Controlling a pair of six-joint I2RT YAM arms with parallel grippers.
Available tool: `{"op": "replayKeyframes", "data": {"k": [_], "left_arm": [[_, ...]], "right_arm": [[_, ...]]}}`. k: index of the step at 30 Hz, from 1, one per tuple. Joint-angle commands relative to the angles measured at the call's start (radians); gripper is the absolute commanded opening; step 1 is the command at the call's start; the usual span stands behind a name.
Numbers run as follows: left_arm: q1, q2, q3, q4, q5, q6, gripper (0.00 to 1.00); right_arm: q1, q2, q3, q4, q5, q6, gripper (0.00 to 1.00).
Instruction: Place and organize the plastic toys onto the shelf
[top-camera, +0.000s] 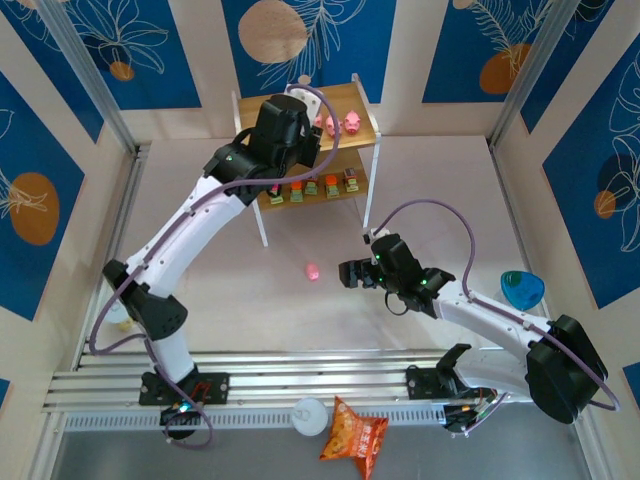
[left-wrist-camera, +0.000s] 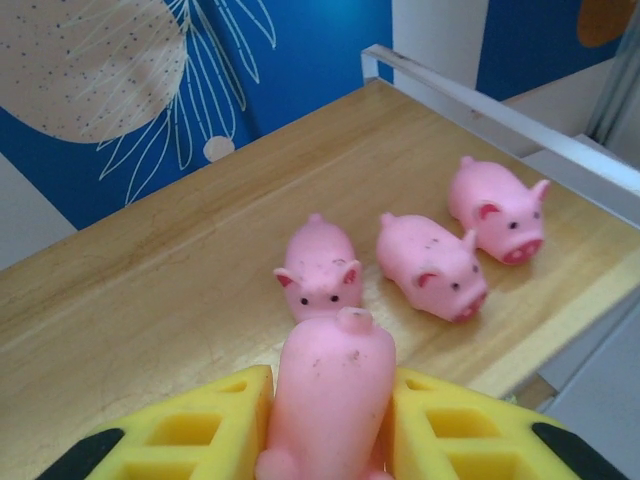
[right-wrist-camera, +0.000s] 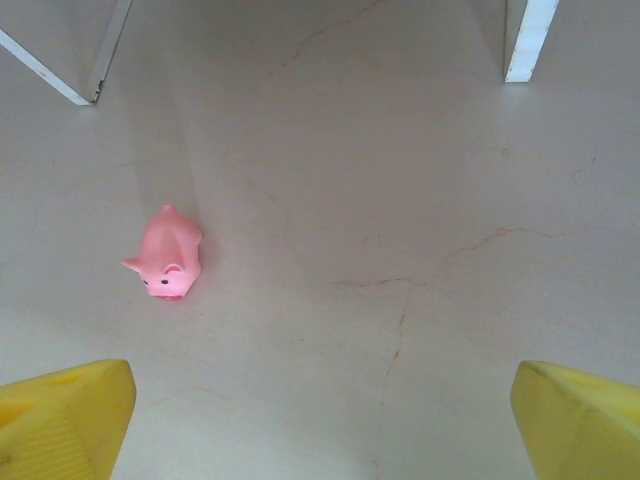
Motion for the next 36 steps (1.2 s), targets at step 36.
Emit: {"op": "replayKeyframes", "data": {"k": [36], "left_arm": [[0.097,0.122,0.136,-0.107,0.048,-0.095,0.36]], "right_arm": [[-0.008,-0.004,-0.001,-0.005,-0.029,0.013,0.97]]}}
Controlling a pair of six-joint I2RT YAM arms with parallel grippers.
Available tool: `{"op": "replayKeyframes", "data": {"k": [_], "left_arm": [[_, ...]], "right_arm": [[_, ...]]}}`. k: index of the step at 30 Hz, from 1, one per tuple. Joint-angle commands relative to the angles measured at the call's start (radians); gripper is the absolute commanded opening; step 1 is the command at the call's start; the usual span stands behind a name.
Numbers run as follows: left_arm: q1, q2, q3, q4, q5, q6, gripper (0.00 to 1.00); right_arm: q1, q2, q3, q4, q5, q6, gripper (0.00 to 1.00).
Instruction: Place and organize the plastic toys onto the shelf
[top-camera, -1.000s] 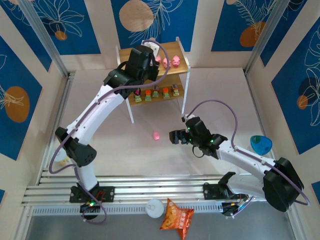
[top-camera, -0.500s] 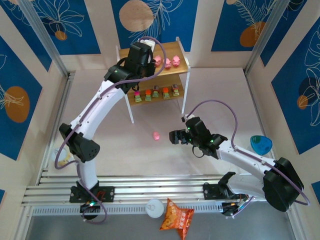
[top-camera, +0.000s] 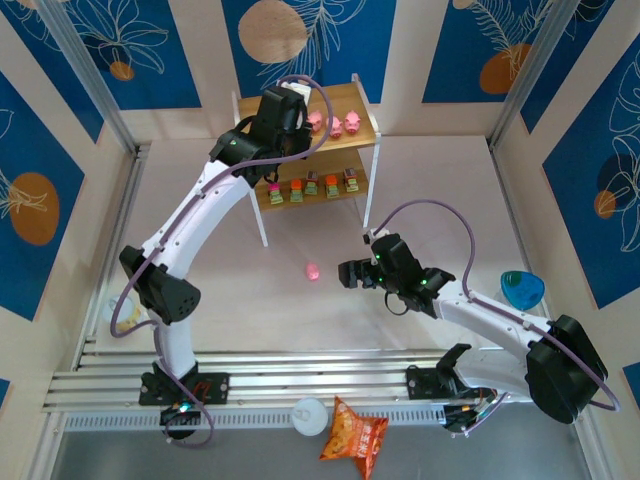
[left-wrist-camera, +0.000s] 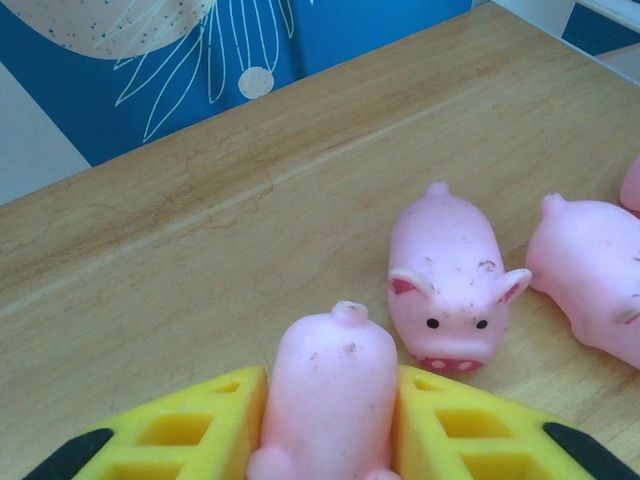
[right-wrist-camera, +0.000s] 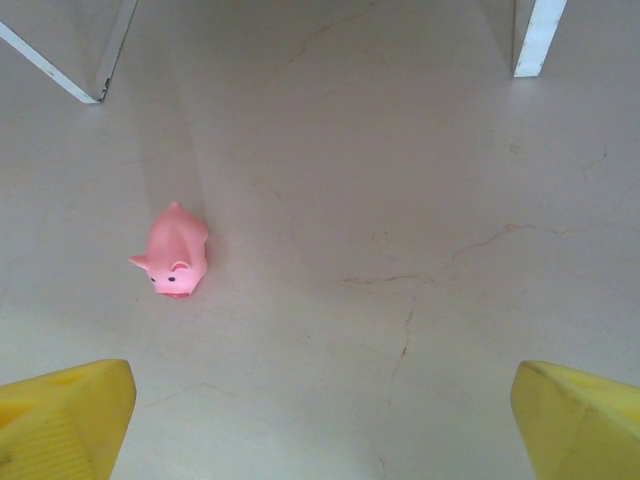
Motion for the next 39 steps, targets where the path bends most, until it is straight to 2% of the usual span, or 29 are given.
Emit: {"op": "replayKeyframes", "data": {"k": [1,24,32,39], "left_arm": [[0.009,0.01,0.04,-0.011,0.019,-0.012,0.37],[0.0,-0.034,0.048,-0.018,0.021,-0.012,0.47],[-0.014,-0.1,-0.025,0.007,0.018,-0.008,0.49],[-0.027,-0.197,-0.166,0.058,0.019,-0.018,0.51]], "right_arm": [[-0.006,-0.004,-0.001,-0.005,-0.015,0.007,0.97],[-0.006,-0.018,-0.008,-0.002,-0.011,0.004,0.97],[-0.005,-0.022,-0.016,0.01,-0.009,0.0,0.97],[0.0,-0.027,-0.023,0.022,-0.006,-0.006,0.97]]}}
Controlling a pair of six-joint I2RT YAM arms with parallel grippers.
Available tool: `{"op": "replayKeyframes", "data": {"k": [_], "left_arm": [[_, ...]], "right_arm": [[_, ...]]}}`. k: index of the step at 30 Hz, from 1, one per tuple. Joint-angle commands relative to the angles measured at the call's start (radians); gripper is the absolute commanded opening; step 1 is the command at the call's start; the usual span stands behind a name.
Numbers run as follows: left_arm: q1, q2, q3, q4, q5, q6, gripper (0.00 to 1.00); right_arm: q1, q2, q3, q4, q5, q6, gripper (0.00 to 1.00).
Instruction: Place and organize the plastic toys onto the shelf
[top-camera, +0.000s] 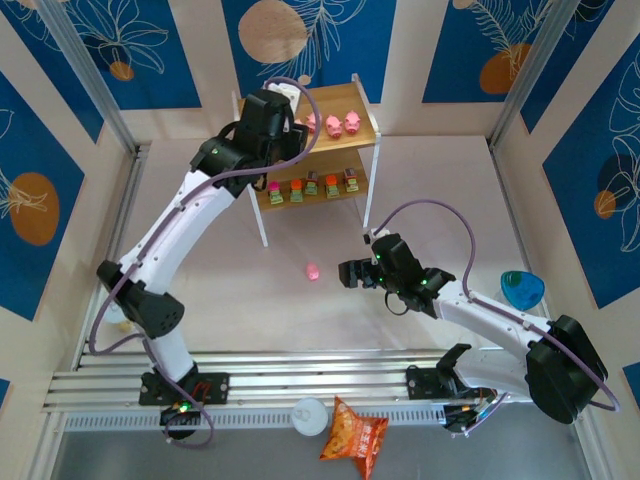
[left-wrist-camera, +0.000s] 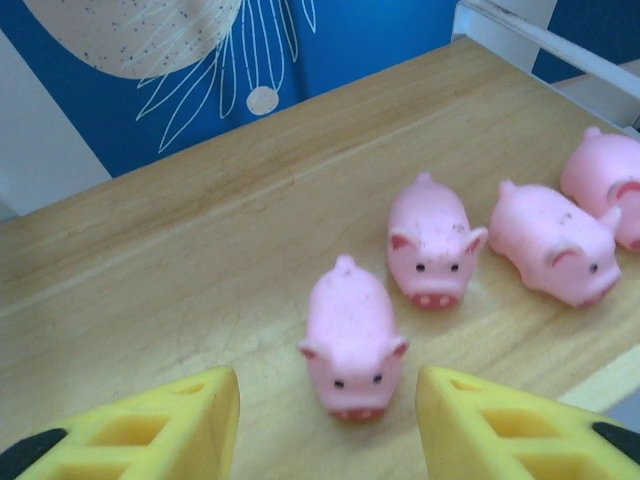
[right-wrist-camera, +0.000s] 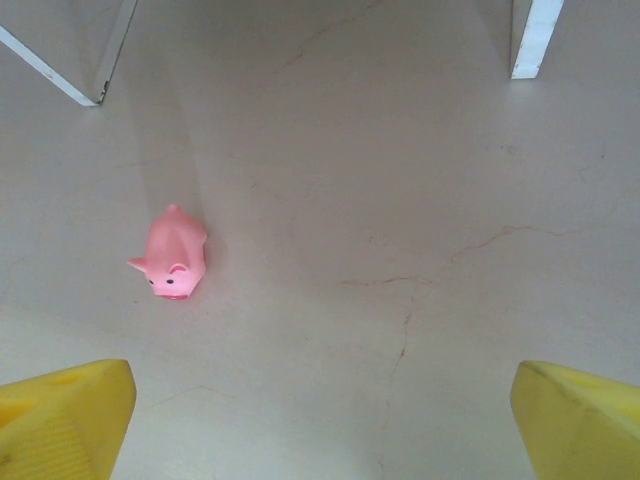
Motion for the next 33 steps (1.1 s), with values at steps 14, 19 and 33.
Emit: {"op": "replayKeyframes", "data": {"k": [14,19,33], "left_arm": [[-0.132,-0.303,-0.56,0.248,-0.023,-0.045,0.59],[-0.136,-0.402,-0.733,0.313,-0.019,-0.065,0.6],[-0.136,-0.54,-1.093,0.463,0.001,-0.102,0.63]], "right_arm": [[0.095,-0.039,-0.044,0.045,0.121,-0.042,0.97],[0.108,-0.034,-0.046,0.044,0.133,-0.029,0.97],[0.19,-0.01,0.001,-0.013,0.205,0.027,0.97]]}}
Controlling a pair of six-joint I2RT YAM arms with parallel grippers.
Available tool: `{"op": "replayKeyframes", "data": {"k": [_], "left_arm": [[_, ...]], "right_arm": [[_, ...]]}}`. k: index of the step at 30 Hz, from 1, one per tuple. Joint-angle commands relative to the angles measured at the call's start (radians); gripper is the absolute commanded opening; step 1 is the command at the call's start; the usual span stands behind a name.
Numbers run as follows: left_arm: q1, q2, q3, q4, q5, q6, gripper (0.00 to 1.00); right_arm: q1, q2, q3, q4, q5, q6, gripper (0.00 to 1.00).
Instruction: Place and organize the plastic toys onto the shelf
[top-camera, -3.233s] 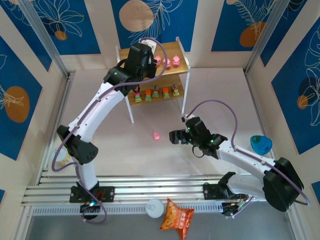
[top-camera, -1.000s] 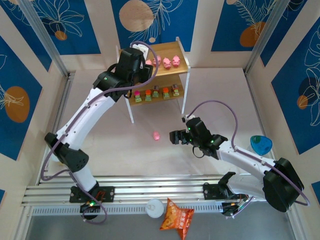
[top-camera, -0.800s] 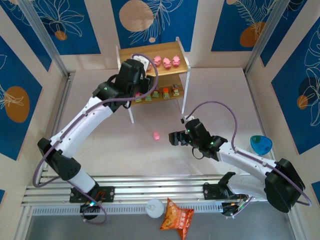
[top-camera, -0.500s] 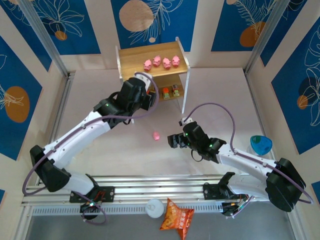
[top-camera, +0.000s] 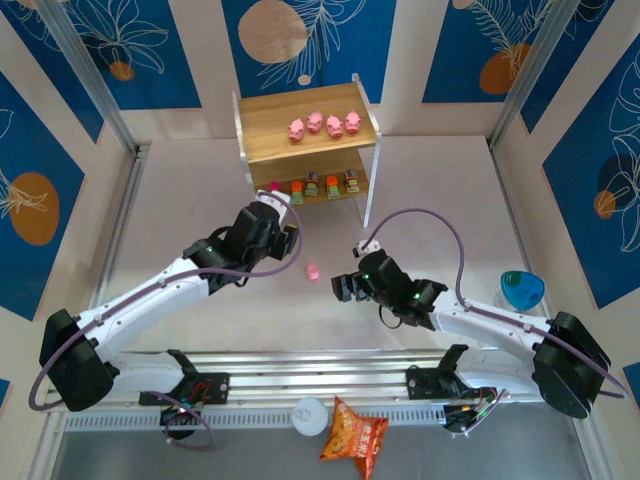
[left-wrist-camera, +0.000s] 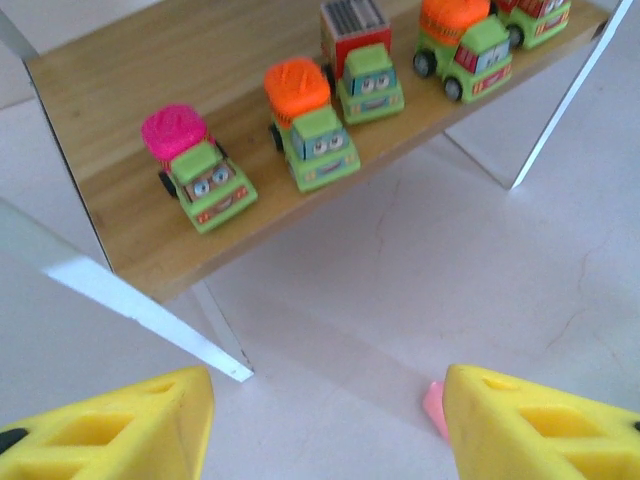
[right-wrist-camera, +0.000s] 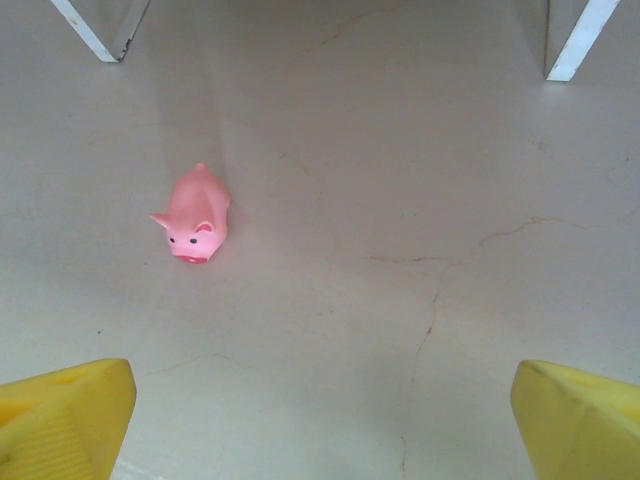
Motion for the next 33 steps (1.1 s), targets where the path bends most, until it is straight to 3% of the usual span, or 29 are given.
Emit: {"op": "replayKeyframes", "data": {"k": [1,15,33], "left_arm": [[-0.002,-0.035,-0.048,0.07,0.007,-0.025,0.63],[0.017,-0.039,-0.289,0.216,-0.019,-0.087,0.63],[0.127,0.014,-0.51,0.429,0.105,-0.127,0.64]], "right_arm": [[0.012,0.009,0.039,-0.026,0.036,0.031,0.97],[0.073,0.143,0.114,-0.019,0.067,0.067,0.97],[0.09,0.413,0.296,-0.019,0.04,0.076,0.96]]}}
